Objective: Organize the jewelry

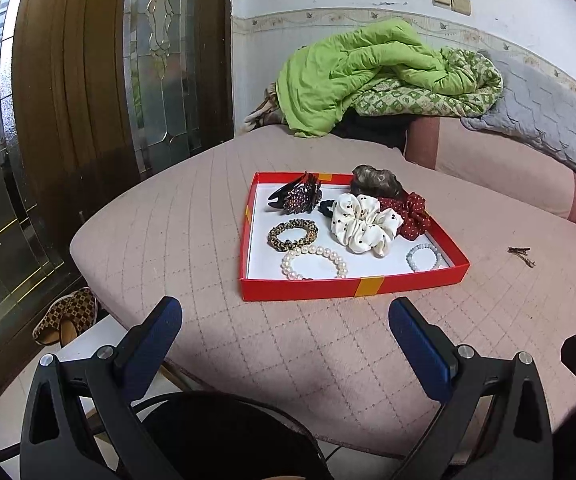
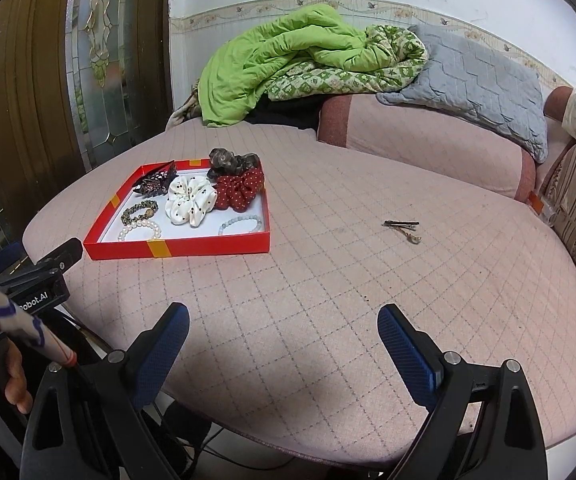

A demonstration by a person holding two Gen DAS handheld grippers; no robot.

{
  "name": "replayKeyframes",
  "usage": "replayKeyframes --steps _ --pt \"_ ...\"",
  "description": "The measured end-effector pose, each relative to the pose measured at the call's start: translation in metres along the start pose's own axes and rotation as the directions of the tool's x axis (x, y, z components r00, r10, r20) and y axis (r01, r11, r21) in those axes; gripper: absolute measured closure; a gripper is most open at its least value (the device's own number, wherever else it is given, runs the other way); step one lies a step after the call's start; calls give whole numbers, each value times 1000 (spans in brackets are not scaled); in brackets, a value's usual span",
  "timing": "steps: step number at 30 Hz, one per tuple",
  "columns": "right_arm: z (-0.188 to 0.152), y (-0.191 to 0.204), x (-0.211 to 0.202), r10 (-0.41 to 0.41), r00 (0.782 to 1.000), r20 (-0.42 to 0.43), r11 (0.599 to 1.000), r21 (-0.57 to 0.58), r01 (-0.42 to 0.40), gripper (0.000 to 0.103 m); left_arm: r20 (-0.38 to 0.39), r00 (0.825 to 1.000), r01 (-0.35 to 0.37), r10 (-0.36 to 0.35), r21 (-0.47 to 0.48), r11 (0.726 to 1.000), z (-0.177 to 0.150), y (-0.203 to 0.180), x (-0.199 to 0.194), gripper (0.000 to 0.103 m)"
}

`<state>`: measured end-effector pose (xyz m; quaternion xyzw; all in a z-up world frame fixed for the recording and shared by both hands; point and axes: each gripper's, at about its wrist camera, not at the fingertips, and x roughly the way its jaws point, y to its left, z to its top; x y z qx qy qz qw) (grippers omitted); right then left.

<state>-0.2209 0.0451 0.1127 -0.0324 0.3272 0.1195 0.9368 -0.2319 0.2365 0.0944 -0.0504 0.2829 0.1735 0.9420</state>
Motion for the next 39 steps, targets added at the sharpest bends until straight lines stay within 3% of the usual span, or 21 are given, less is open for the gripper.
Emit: replayKeyframes --steps 39 --pt "-2 9 8 9 1000 -28 1000 -15 -10 6 -35 999 -9 8 -16 1000 0 7 6 0"
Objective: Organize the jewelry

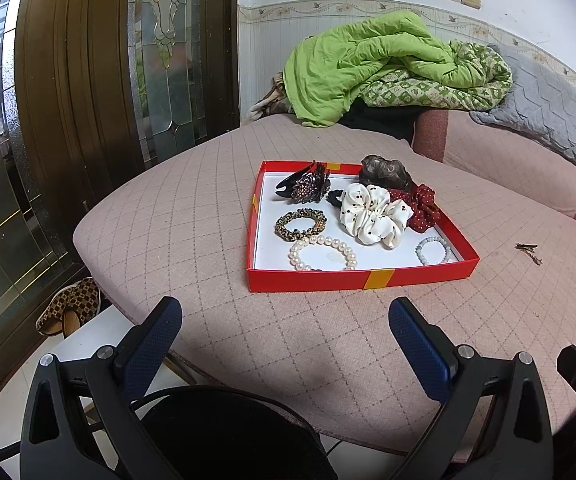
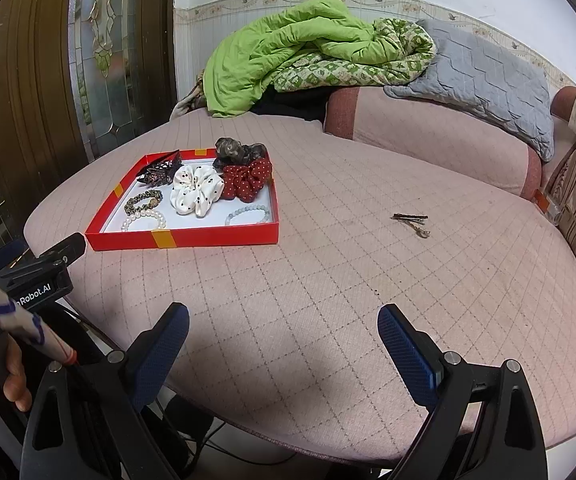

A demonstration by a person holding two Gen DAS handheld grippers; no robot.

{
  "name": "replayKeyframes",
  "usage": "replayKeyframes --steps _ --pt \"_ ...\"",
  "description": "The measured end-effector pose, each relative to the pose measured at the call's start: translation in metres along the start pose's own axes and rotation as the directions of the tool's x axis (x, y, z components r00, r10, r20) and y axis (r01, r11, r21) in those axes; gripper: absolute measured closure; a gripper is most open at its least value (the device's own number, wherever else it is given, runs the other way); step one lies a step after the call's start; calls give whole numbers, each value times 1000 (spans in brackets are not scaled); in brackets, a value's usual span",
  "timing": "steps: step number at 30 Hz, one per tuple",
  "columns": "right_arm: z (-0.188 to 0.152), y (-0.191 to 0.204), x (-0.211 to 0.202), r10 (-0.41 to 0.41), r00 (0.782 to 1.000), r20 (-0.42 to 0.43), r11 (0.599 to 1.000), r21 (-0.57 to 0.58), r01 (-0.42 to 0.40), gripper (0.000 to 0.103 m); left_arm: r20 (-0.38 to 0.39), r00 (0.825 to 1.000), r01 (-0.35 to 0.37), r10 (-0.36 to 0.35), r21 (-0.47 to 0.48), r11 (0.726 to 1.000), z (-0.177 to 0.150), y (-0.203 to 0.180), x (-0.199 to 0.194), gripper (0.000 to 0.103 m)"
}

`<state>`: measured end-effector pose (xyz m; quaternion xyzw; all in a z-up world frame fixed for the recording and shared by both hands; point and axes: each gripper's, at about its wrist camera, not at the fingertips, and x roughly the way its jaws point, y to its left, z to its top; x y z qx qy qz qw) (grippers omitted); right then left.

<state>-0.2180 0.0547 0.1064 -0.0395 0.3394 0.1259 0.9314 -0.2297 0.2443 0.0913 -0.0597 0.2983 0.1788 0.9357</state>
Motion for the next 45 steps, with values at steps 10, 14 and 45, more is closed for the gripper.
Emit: replayKeyframes --steps 10,14,45 --pt "-1 -1 2 3 1000 -8 1000 3 -3 6 -3 1000 -2 2 1 1000 -2 3 1 0" --pt "-2 -2 3 4 1000 -8 1000 3 -4 6 -4 1000 -2 2 1 1000 -2 2 1 0" --pt "-3 -2 5 7 1000 -18 1000 7 -7 5 -9 1000 -6 6 4 1000 -3 3 2 0"
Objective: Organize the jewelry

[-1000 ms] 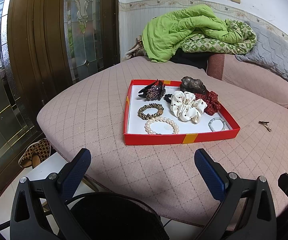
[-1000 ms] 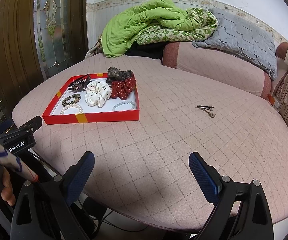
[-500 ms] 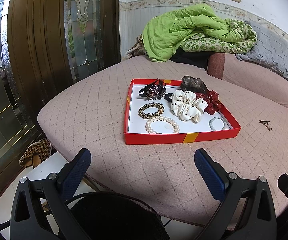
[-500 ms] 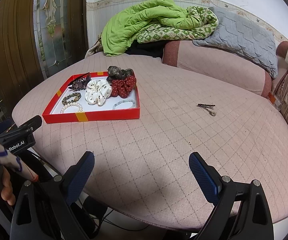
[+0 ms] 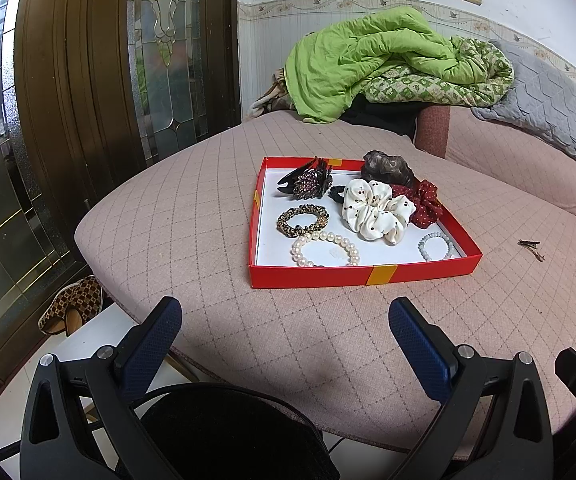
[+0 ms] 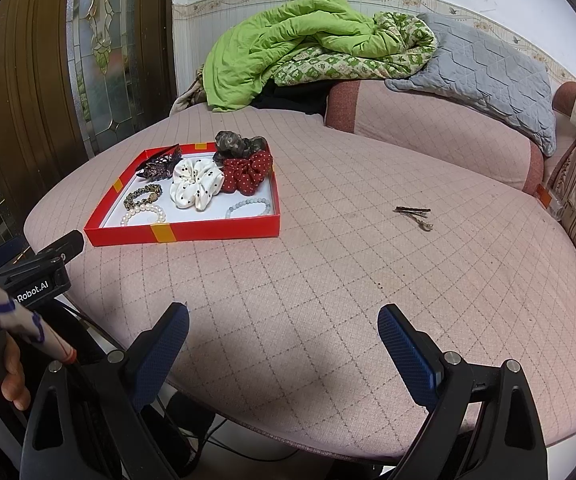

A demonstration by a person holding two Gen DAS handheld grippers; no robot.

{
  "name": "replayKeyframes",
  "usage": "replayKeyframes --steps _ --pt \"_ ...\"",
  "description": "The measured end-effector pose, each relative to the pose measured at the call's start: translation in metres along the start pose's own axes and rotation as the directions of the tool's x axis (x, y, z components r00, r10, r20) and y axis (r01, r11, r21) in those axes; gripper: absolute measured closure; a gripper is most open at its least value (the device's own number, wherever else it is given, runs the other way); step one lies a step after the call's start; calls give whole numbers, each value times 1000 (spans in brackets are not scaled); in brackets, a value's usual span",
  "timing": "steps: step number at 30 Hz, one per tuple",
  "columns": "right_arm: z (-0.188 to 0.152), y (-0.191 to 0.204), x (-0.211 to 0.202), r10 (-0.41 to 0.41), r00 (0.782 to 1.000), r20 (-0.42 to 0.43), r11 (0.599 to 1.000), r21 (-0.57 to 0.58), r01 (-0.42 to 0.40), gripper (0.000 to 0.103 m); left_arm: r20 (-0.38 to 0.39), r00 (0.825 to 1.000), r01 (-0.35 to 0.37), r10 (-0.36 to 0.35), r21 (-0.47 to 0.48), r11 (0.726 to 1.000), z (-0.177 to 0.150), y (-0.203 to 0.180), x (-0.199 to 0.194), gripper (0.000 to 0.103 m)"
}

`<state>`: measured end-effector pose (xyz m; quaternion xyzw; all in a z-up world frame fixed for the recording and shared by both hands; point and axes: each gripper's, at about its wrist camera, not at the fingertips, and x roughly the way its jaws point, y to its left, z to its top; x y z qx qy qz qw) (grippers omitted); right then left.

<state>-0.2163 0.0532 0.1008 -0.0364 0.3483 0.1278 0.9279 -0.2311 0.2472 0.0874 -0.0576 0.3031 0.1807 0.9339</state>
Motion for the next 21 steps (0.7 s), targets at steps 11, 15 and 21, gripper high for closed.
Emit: replayKeyframes --steps 11,15,21 --pt "0 0 1 1 1000 -3 1000 -1 -1 5 0 1000 0 0 1 1000 0 1 0 0" --pt "-1 0 2 3 1000 -4 1000 -1 -3 5 -1 1000 0 0 1 1000 1 0 0 0" --pt "-2 -2 3 1 1000 -2 1000 9 -1 5 -21 998 -55 56 47 997 2 -2 4 0"
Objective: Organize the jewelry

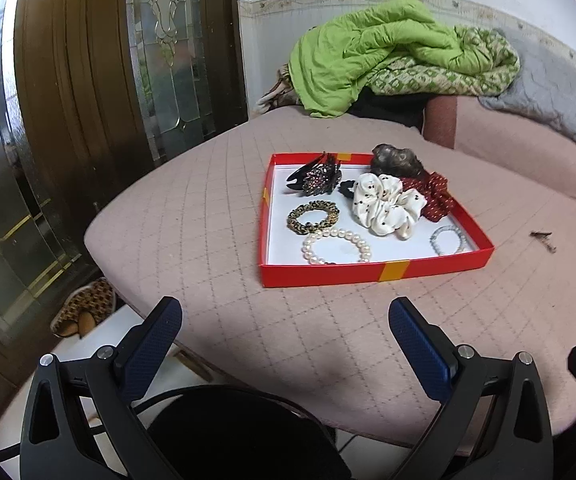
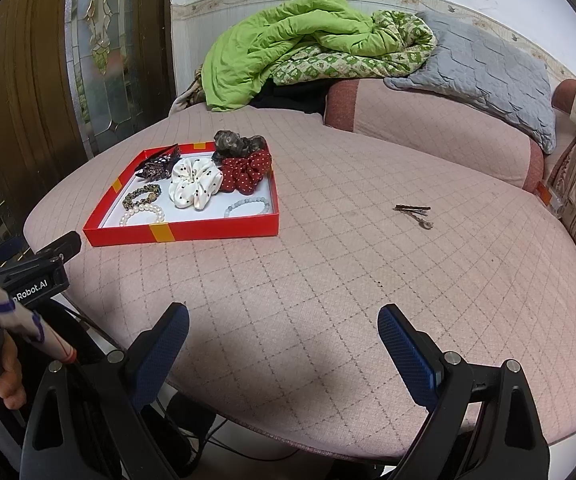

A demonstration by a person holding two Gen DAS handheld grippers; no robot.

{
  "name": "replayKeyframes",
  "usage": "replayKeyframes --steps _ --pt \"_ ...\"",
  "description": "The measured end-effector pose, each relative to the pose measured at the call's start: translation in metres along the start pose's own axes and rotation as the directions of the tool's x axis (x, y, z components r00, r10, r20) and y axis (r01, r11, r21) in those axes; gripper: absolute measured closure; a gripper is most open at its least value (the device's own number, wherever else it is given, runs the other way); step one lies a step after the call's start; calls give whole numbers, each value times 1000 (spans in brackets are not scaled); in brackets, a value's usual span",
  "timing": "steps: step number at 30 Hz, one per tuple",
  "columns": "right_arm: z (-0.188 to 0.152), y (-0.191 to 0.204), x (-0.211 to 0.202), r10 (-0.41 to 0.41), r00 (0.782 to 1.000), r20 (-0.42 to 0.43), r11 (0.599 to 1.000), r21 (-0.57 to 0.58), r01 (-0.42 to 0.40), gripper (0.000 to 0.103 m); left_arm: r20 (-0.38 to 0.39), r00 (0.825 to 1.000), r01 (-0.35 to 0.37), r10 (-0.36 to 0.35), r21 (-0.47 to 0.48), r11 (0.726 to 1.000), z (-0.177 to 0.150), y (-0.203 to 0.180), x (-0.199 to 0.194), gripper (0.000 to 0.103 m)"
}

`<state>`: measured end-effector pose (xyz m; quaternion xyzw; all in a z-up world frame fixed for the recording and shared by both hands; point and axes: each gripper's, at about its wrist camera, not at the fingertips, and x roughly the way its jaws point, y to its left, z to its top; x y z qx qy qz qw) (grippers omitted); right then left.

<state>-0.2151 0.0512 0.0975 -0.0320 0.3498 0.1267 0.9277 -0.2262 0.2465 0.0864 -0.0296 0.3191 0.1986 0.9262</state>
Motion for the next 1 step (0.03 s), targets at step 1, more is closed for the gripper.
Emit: replayKeyframes --steps 1 --pt "0 -2 1 -1 1000 0 1000 3 1 5 2 1000 -1 1 24 1000 1 -3 0 0"
